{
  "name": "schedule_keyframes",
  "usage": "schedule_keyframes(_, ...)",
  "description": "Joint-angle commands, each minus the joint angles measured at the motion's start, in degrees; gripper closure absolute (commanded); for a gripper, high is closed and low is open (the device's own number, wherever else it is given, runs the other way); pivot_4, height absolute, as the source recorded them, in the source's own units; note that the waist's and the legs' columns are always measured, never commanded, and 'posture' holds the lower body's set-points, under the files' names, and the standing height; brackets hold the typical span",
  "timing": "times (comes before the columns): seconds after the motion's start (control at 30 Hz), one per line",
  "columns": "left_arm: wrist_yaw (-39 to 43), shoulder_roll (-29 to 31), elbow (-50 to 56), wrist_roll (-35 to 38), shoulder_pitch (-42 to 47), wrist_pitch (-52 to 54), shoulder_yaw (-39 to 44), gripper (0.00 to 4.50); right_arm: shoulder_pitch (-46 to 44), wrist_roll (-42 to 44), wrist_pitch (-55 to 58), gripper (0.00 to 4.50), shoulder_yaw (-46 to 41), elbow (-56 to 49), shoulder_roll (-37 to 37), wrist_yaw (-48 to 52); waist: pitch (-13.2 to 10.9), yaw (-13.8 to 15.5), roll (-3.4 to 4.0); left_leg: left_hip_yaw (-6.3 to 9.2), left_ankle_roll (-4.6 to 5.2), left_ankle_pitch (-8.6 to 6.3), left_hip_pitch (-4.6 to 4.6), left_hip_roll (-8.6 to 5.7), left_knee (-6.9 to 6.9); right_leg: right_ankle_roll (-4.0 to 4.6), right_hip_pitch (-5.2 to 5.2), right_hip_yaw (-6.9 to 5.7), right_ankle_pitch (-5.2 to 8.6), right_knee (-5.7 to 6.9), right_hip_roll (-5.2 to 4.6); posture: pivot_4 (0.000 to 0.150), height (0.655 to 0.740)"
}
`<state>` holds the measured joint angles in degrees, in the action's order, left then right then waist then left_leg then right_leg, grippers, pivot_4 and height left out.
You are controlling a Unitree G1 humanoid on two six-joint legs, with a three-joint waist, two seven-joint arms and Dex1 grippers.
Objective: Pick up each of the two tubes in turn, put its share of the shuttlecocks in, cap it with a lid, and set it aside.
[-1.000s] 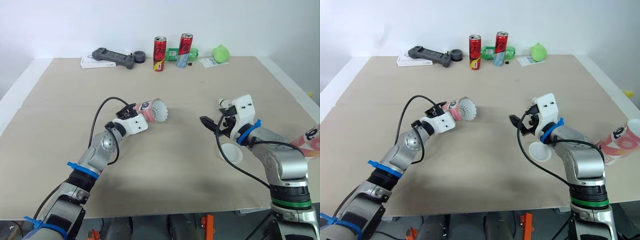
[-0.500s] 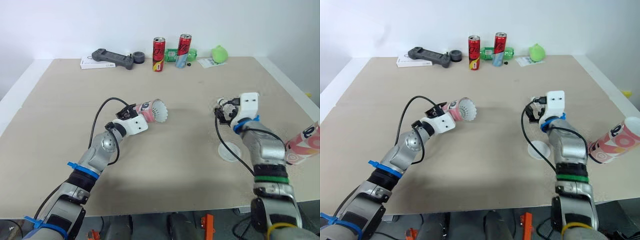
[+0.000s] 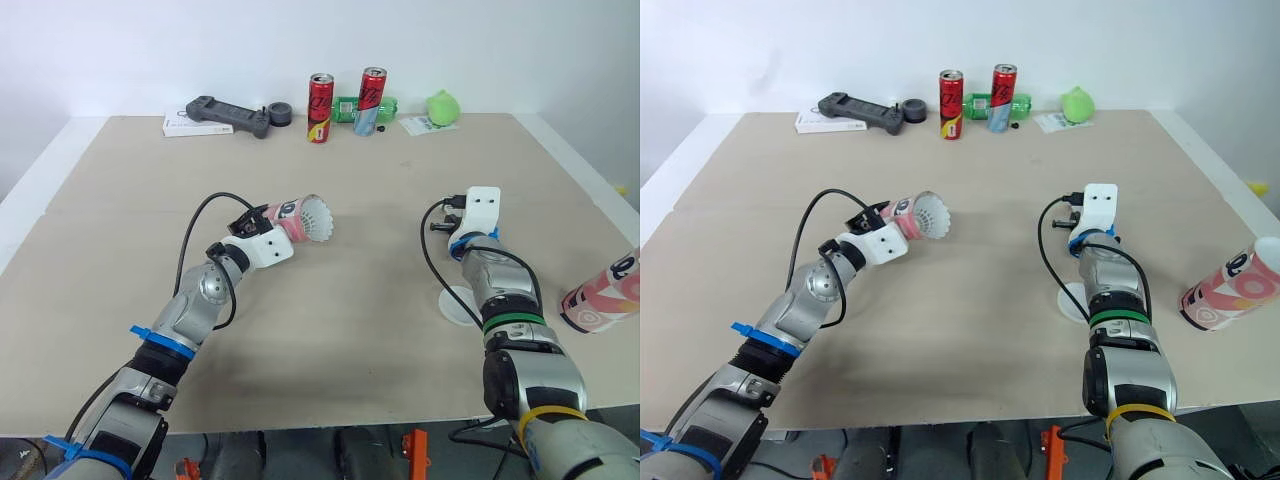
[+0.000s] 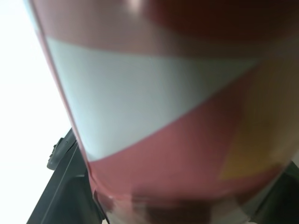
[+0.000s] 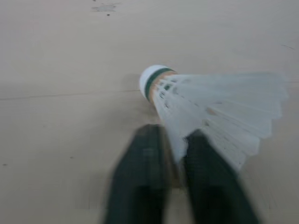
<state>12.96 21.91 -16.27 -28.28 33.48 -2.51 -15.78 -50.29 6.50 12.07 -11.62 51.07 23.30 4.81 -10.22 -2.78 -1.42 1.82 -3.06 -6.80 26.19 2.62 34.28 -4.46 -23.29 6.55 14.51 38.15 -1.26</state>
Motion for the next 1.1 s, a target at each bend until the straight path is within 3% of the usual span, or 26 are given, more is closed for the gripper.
schedule_keyframes(0.03,-0.7,0.4,2.2,0.0,0.5,-0.3,1.0,1.52,-0.7,0.6,-1.3,4.38,-0.8,-3.8,1.6,1.8,0.0,0.0,0.0,0.0,0.0,0.0,0.0,0.0,0.01,-0.01,0.0,0.0,0.0,0.0,0.0,0.15,0.74)
schedule_keyframes(0.17,-0.7,0.0,1.7,0.0,0.9,-0.2,0.7,1.52,3.6,3.1,-1.6,4.38,0.2,-16.4,3.4,11.3,0.0,0.0,0.01,0.0,0.0,0.0,0.01,0.0,0.01,-0.02,0.01,0.0,0.01,0.01,0.0,0.15,0.74)
schedule_keyframes(0.27,-0.2,0.0,1.3,0.0,1.0,-0.1,0.5,1.52,9.6,9.9,-2.2,4.38,2.9,-37.5,5.6,25.7,0.0,0.1,0.08,0.04,-0.01,-0.01,0.09,-0.03,-0.01,-0.06,-0.03,0.0,0.05,-0.01,0.0,0.15,0.74)
schedule_keyframes(0.4,-0.1,-0.4,-0.1,0.1,1.8,-0.4,0.1,1.52,15.5,20.3,11.5,4.38,8.6,-61.0,10.7,38.4,0.0,-0.1,0.11,0.08,-0.04,-0.05,0.13,0.0,0.0,-0.06,-0.05,0.0,0.06,0.0,0.03,0.15,0.74)
schedule_keyframes(0.5,0.0,-0.8,-1.5,0.1,2.8,-0.8,-0.2,1.52,15.7,21.5,17.7,4.38,12.9,-68.6,12.7,40.1,0.0,0.0,0.09,0.14,-0.04,-0.04,0.08,0.04,0.05,-0.17,-0.02,-0.06,0.14,0.01,0.07,0.15,0.74)
schedule_keyframes(0.6,0.0,-1.1,-2.4,0.2,3.7,-1.1,-0.3,1.52,14.3,15.2,18.1,4.38,19.6,-70.1,13.1,39.7,0.0,0.0,0.09,0.09,-0.05,0.06,0.07,0.05,0.15,-0.3,-0.01,-0.08,0.12,0.01,0.03,0.15,0.74)
schedule_keyframes(0.83,-0.1,-1.2,-2.7,0.2,3.9,-1.4,-0.2,1.52,8.7,1.8,11.7,4.38,28.7,-60.7,9.9,38.4,0.0,0.0,0.08,-0.07,-0.09,0.29,0.03,0.07,0.16,-0.1,-0.1,-0.08,-0.01,0.0,-0.04,0.15,0.74)
schedule_keyframes(1.0,-0.2,-1.2,-1.6,0.0,3.2,-0.9,0.0,1.52,4.4,-2.7,7.8,4.38,31.3,-54.9,6.8,39.9,0.0,0.0,0.08,-0.08,-0.07,0.3,0.02,0.07,0.1,-0.32,-0.09,-0.08,-0.12,0.0,-0.03,0.15,0.74)
schedule_keyframes(1.1,-0.2,-1.1,-0.7,-0.1,2.6,-0.5,0.3,1.52,4.1,-0.6,7.9,4.38,28.9,-55.7,5.7,41.7,0.0,0.1,0.08,-0.06,-0.07,0.3,0.05,0.07,0.05,-0.31,-0.1,-0.09,-0.1,0.0,-0.02,0.15,0.74)
